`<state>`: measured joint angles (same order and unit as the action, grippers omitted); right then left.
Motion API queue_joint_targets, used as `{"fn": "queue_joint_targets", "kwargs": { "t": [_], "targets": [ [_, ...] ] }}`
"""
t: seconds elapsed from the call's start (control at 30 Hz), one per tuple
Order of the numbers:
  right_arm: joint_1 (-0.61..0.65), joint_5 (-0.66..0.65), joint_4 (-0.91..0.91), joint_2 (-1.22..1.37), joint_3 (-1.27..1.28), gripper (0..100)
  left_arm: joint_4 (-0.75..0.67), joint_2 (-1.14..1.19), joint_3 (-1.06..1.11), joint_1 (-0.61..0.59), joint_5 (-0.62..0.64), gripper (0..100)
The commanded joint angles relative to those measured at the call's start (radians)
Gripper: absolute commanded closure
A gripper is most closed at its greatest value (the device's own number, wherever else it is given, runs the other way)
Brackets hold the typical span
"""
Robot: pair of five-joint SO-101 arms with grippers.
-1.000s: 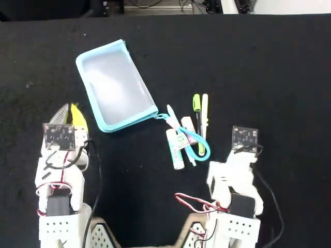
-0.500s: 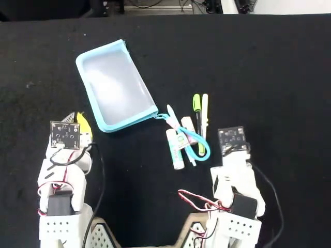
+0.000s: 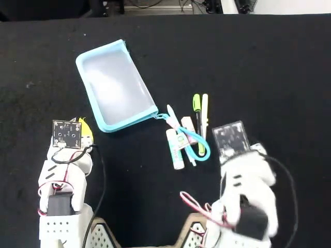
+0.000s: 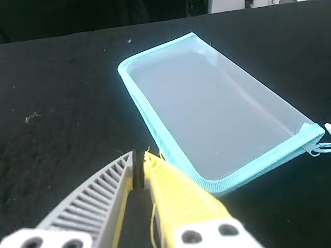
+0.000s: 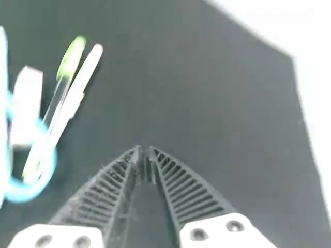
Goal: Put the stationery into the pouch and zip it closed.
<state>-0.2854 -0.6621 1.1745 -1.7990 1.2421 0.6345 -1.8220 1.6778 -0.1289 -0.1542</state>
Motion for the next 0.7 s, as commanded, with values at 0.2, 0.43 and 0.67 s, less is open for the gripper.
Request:
{"fn": "queue_joint_targets", "kwargs": {
  "t": [0.2,0.43,0.67],
  "targets": [
    [-0.009,-0.005,0.058,-0.01,-0.473,98.0,0.003,-0.002,0.021,-0.002,0.012,96],
    [0.1,0.187,0.117,0.294,-0.49,97.9,0.003,-0.002,0.021,-0.002,0.009,96],
    [0.451,0.358,-0.044,0.541,-0.231,97.9,0.005,-0.002,0.021,-0.005,0.008,96]
  ]
}}
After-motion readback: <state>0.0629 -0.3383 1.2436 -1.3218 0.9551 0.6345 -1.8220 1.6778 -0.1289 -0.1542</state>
